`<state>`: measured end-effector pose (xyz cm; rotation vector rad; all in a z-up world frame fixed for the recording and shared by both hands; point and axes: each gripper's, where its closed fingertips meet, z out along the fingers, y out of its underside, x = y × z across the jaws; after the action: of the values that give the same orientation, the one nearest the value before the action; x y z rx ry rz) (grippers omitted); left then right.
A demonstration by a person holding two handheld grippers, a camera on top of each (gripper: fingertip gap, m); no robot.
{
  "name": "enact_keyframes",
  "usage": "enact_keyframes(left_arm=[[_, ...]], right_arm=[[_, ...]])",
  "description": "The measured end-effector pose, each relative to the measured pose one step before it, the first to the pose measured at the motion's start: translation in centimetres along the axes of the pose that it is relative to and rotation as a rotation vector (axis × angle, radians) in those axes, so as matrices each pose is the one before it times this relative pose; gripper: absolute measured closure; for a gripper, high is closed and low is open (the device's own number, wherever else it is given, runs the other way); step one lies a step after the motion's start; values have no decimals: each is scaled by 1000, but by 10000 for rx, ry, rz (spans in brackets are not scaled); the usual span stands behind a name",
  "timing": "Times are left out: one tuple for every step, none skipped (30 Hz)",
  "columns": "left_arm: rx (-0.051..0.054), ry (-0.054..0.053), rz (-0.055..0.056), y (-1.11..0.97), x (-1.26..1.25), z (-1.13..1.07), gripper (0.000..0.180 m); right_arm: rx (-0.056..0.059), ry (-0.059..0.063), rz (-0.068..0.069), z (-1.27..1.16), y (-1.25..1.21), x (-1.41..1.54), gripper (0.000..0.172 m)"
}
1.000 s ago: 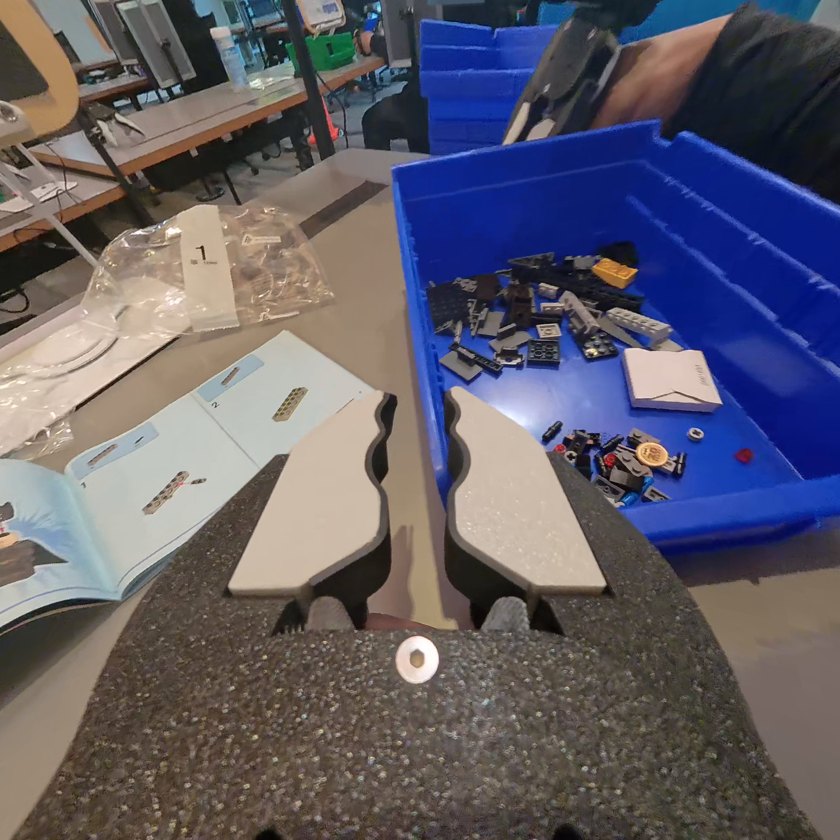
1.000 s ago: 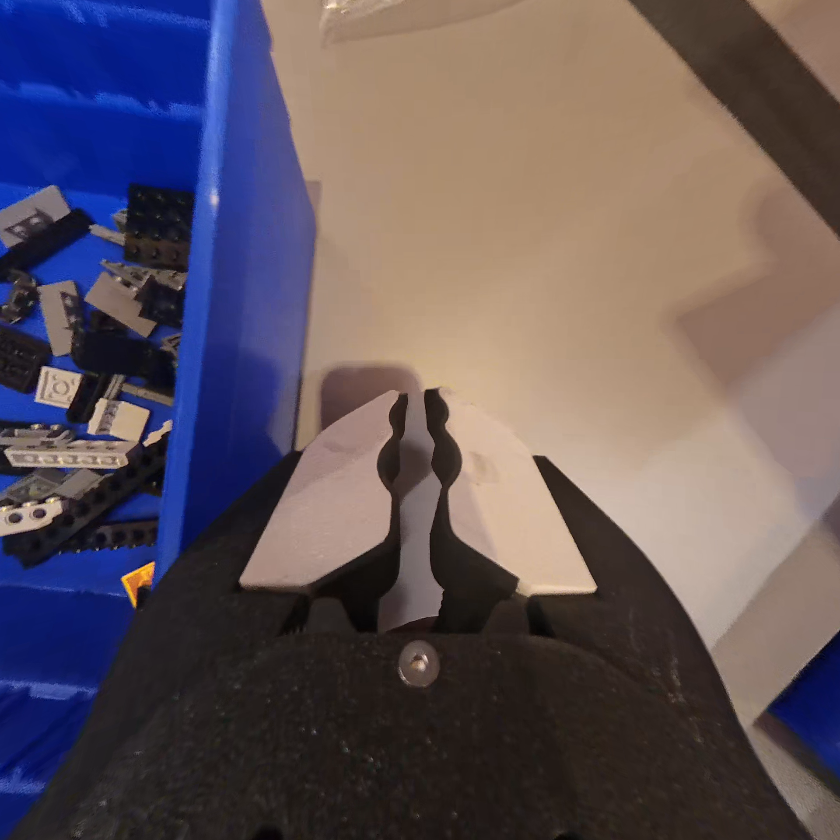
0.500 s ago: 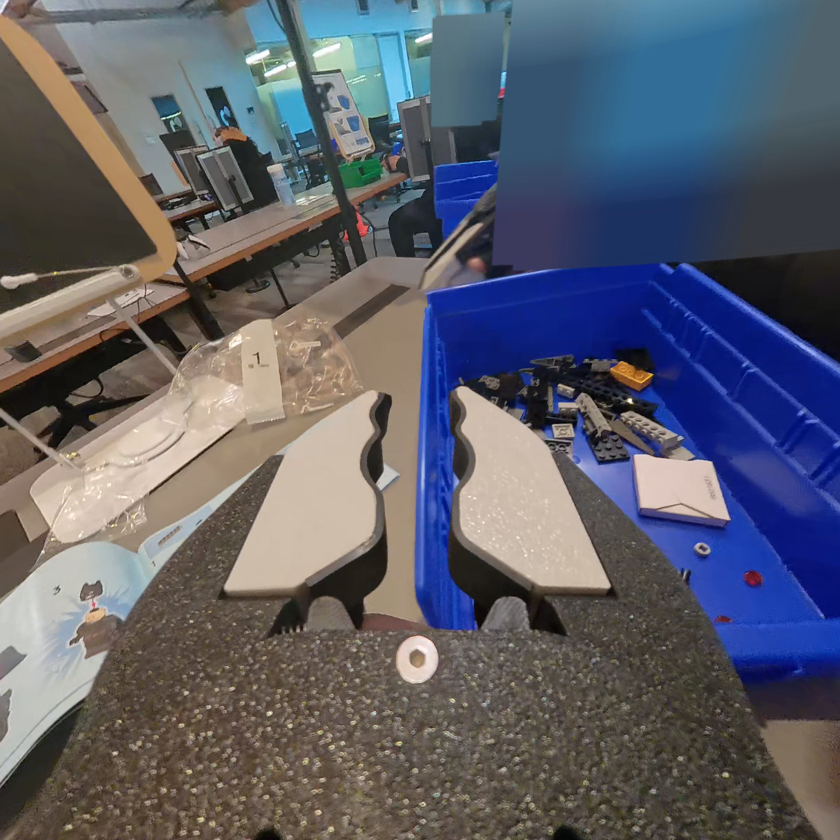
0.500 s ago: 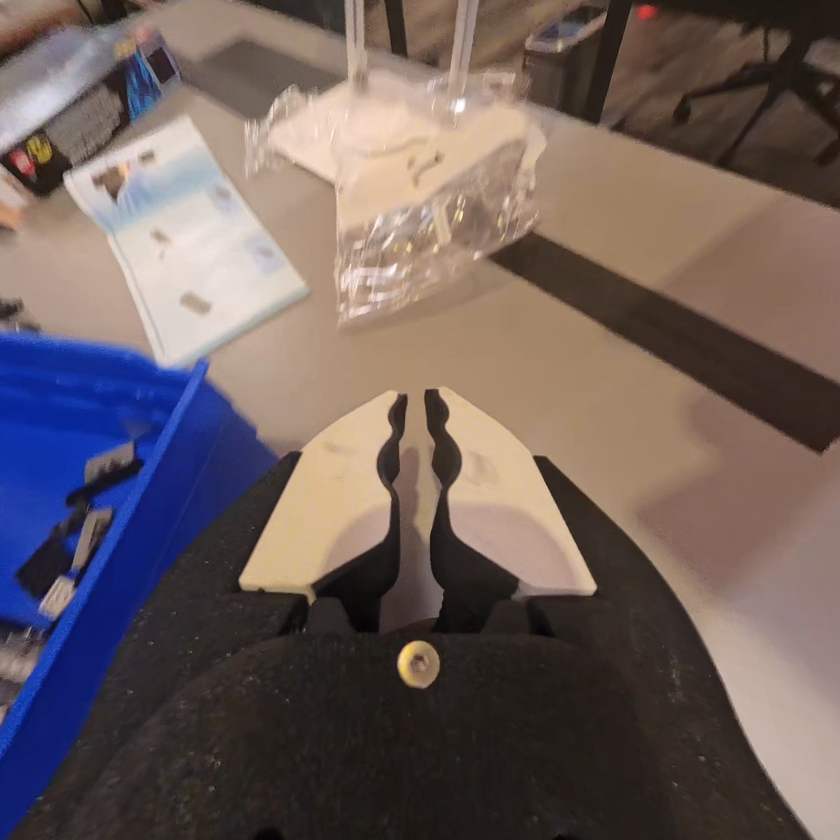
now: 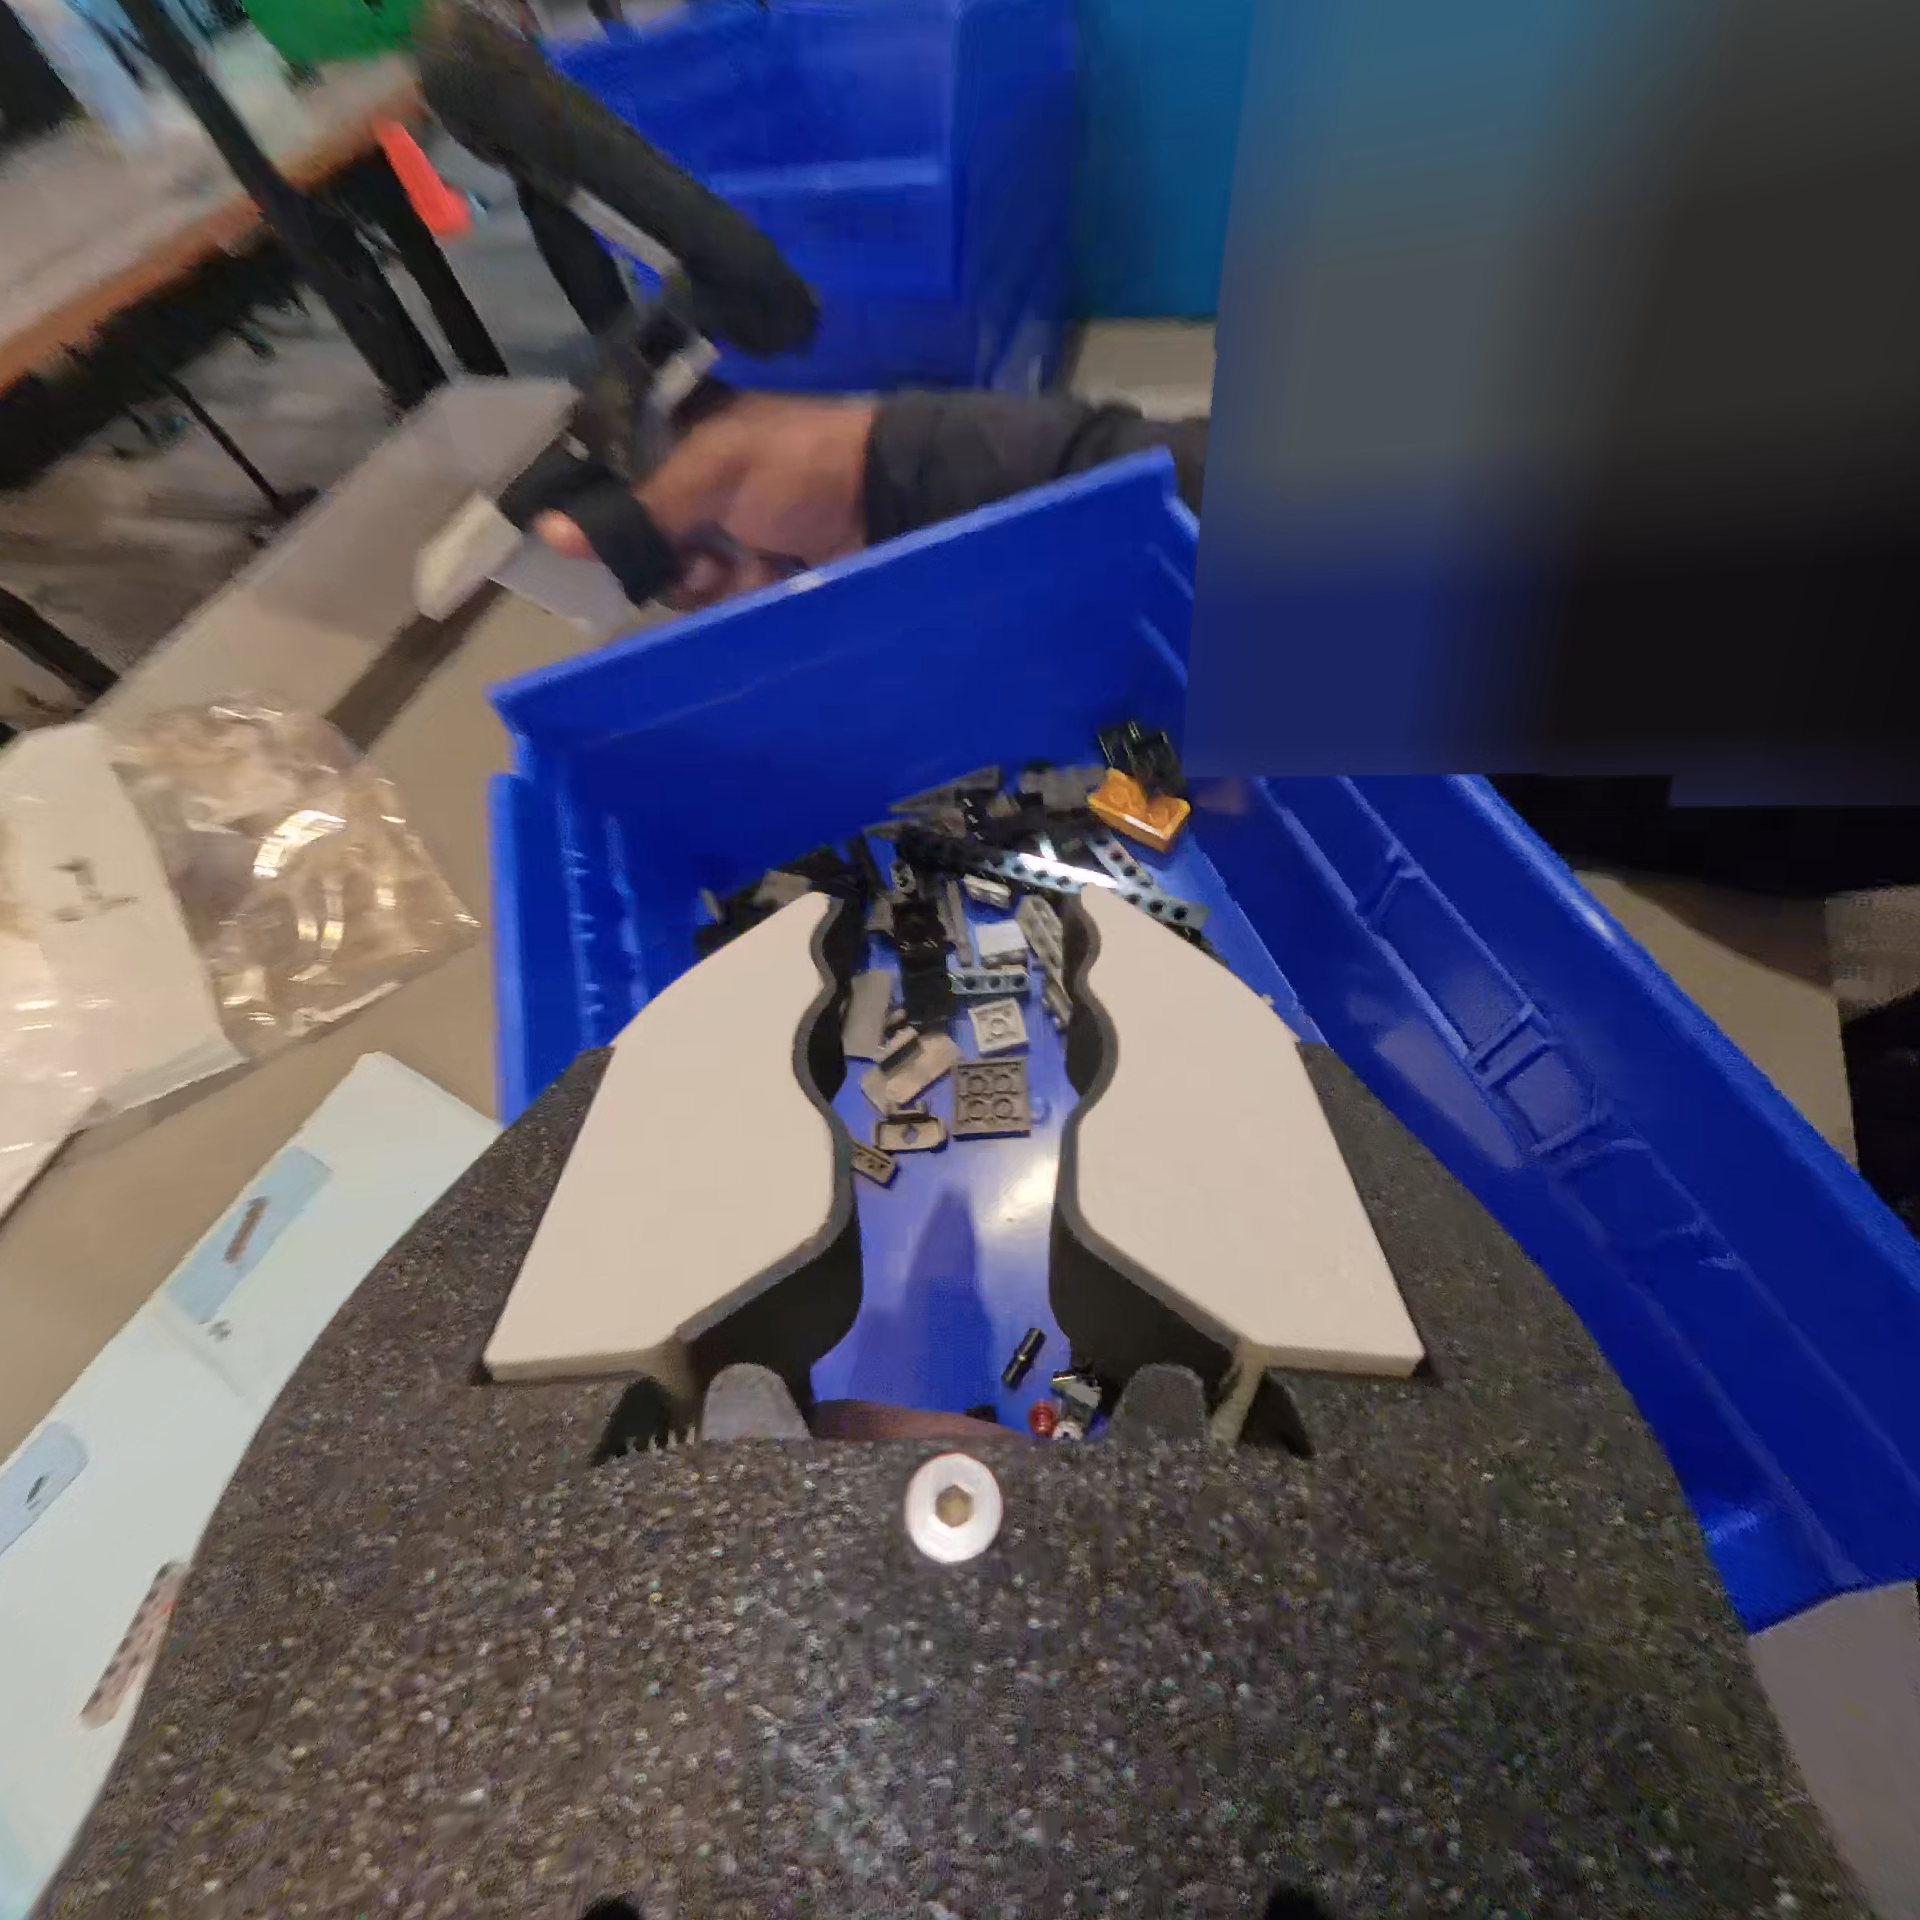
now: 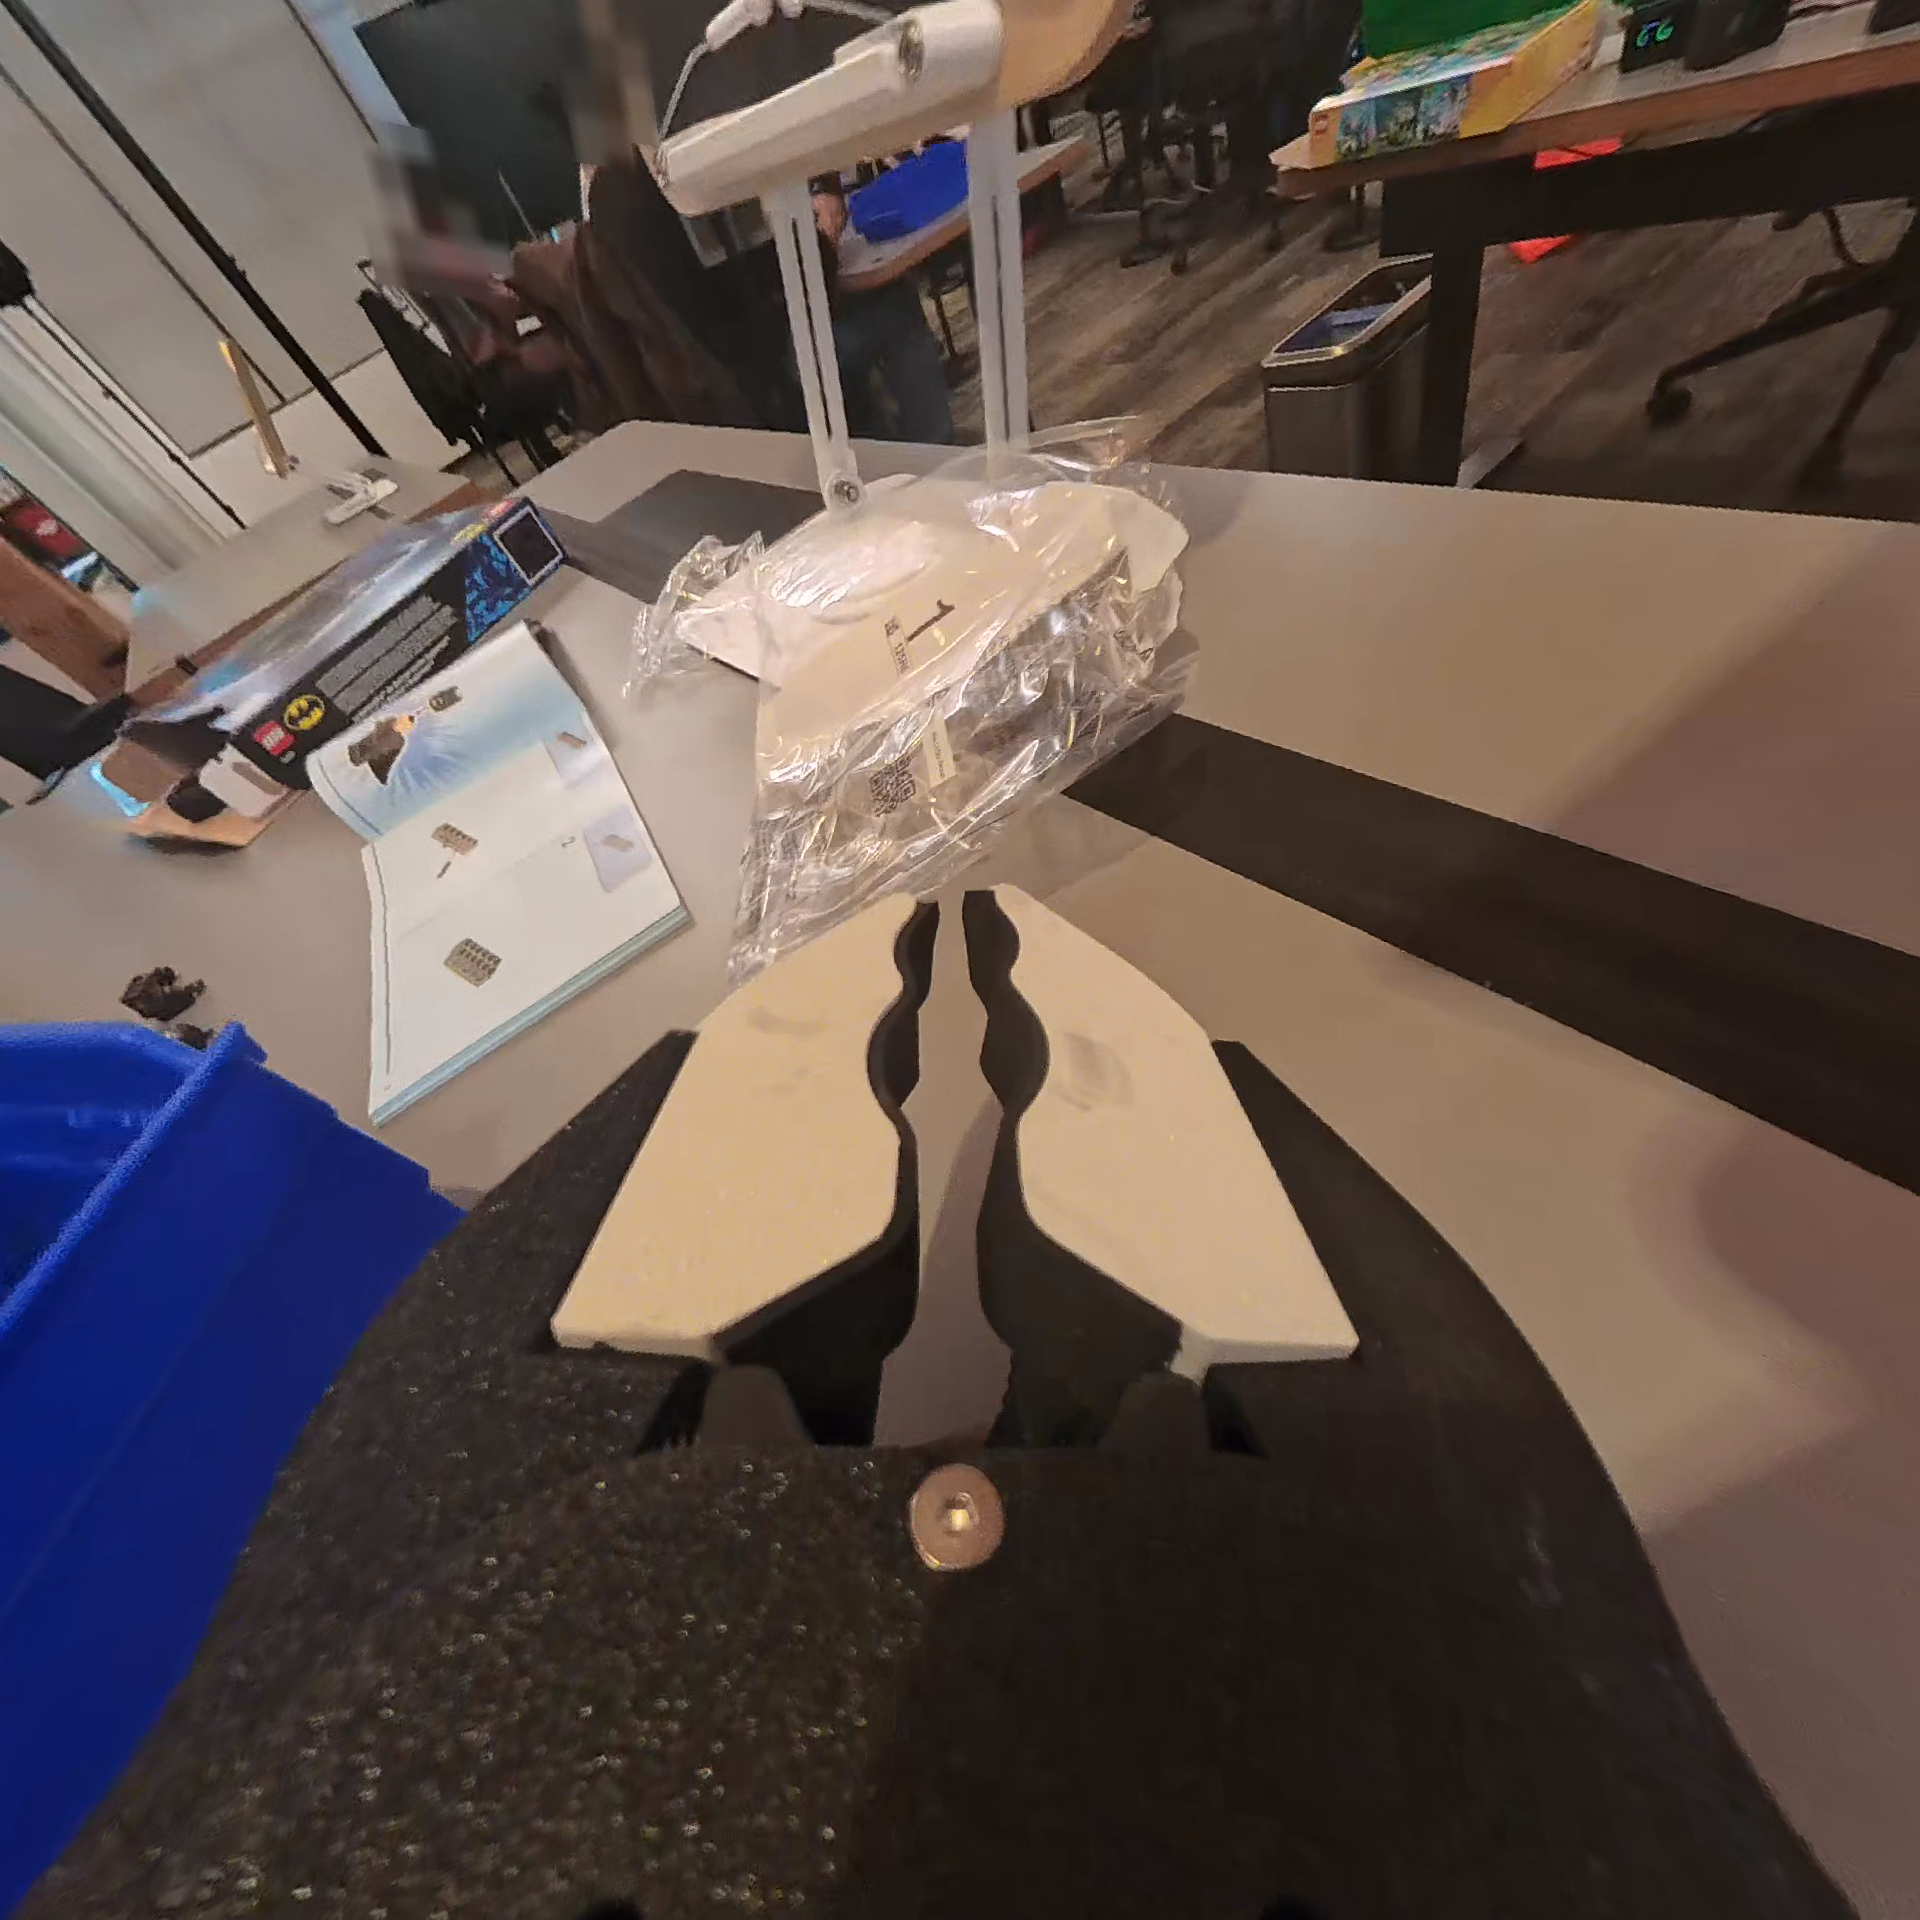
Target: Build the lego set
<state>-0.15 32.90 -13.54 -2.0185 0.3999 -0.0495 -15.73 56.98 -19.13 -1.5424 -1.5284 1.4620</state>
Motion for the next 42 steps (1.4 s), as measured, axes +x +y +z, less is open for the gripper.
enact_keyframes(left_arm=[[-566,218,73,665,402,1108,139],[-623,171,64,728,300,1089,137],[-669,160,60,770,279,1032,136],[-634,154,84,689,272,963,135],[-519,131,116,525,256,883,135],[-440,108,120,449,215,806,135],[-384,73,45,392,108,737,136],[-347,70,-18,375,33,681,137],[-308,100,-28,347,39,595,138],[-254,119,11,289,82,489,140],[-192,120,43,229,129,380,141],[-158,99,16,195,102,345,144],[-184,79,-15,246,63,314,146],[-150,66,13,217,60,264,147],[-66,73,7,114,90,190,151],[-25,65,5,50,93,132,155],[-45,-5,-6,91,-22,134,161],[-82,-25,5,141,-62,152,167],[75,-59,13,-82,-118,24,171],[-14,32,-37,2,-11,16,171],[2,4,-35,-23,-52,-28,172],[49,-105,-14,-99,-182,-57,172],[139,-126,-21,-238,-177,-133,173],[168,-32,-41,-313,-61,-160,173],[165,36,-58,-326,33,-164,173],[184,65,-92,-347,45,-140,173],[189,88,-158,-345,26,-115,173],[182,98,-183,-304,-6,-95,173],[191,88,-182,-293,-35,-100,173],[234,77,-202,-310,-74,-145,173],[235,150,-239,-286,11,-155,173],[240,245,-299,-266,120,-162,173],[238,263,-325,-252,133,-141,173],[250,319,-333,-250,225,-144,173],[212,302,-336,-206,205,-103,173],[151,207,-246,-139,135,-53,173],[89,122,-141,-51,87,-7,173],[23,28,-58,13,29,57,173],[-11,-1,37,52,77,129,173],[-38,45,87,89,231,187,172],[-86,68,77,135,300,223,168],[-110,-2,89,137,211,222,161]], right_arm=[[-160,0,-149,170,178,-159,165],[-171,33,-96,187,191,-69,165],[-173,46,-53,180,196,-8,165],[-149,36,-40,158,164,-1,165],[-112,20,-30,127,119,-16,165],[-90,-8,-10,97,91,-17,165],[-68,-46,2,68,80,-44,165],[-42,-72,12,47,45,-66,165],[-20,-80,28,23,22,-58,165],[-7,-75,52,10,10,-21,165],[4,-55,62,-7,-7,-1,165],[19,-37,53,-27,-22,19,165],[23,-25,30,-30,-21,6,165],[15,-23,9,-17,-17,-14,165],[-3,-21,1,10,8,-22,165],[-25,-24,6,20,23,-22,165],[-36,-31,8,29,36,-15,165],[-42,-34,10,41,49,-24,164],[-42,-38,19,37,54,-14,164],[-35,-37,25,34,34,-11,164],[-25,-30,28,21,27,0,164],[-14,-23,28,19,19,7,164],[-7,-20,19,8,11,0,164],[-2,-16,14,-1,1,3,164],[-1,-9,15,4,1,1,164],[-2,-3,14,-1,1,20,164],[-3,-2,9,6,6,6,164],[-3,1,4,-2,5,-2,164],[0,2,-2,0,0,4,164],[2,2,-2,2,-3,4,164],[2,-2,5,-7,9,4,164],[1,-2,11,5,-8,1,164],[-3,-4,15,2,11,21,164],[-8,-8,18,7,5,4,164],[-9,-13,18,18,11,3,164],[-12,-18,12,8,19,-2,164],[-14,-18,9,15,11,-10,164],[-9,-7,9,10,9,2,164],[-6,-3,7,8,12,-3,164],[-4,-3,3,2,-2,6,164],[1,-2,-2,5,1,-11,164],[3,-1,-3,-6,0,-2,164]])
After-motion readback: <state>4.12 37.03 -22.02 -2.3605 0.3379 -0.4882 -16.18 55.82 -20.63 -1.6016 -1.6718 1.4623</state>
